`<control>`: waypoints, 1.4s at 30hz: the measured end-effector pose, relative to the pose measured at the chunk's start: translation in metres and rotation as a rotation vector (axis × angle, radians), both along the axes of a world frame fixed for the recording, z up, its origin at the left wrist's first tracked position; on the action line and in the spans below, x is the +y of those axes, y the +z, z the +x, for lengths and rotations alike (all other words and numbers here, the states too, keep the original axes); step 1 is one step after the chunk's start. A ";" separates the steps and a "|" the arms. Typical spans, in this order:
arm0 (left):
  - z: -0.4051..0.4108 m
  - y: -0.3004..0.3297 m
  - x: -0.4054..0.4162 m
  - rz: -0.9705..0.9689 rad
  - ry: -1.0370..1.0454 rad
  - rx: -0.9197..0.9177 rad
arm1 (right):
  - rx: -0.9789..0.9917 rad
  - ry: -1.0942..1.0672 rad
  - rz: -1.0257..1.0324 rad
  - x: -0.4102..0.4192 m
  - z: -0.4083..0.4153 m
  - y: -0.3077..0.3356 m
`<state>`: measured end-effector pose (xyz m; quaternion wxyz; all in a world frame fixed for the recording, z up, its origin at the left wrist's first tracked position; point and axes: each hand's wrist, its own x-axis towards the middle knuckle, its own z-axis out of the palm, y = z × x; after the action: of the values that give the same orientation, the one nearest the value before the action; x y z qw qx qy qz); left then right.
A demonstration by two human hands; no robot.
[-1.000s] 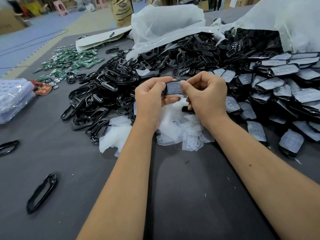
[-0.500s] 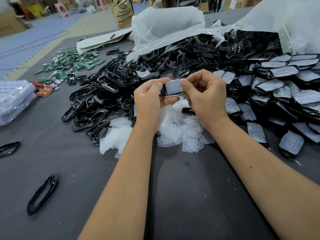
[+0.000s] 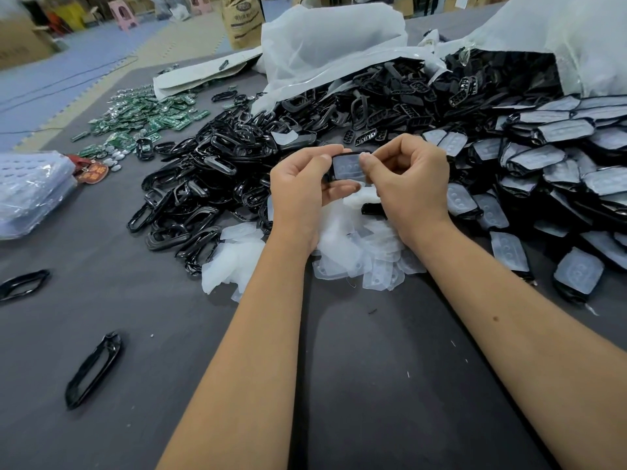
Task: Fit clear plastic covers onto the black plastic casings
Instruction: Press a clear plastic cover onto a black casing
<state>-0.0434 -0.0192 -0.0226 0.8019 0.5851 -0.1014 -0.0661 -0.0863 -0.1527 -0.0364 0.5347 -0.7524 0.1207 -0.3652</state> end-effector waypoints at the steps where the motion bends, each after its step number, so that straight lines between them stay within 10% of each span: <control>1: 0.000 0.000 0.000 0.006 -0.002 0.004 | -0.003 -0.009 -0.013 0.000 -0.001 0.000; 34: -0.001 -0.004 -0.003 0.097 0.031 -0.098 | -0.006 -0.071 -0.117 0.005 -0.003 0.003; 42: -0.001 -0.003 -0.002 0.053 0.010 -0.081 | 0.038 0.211 0.229 -0.001 0.000 0.001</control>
<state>-0.0442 -0.0211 -0.0256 0.7818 0.6087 -0.1290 -0.0411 -0.0861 -0.1539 -0.0357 0.6503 -0.7016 0.0918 -0.2766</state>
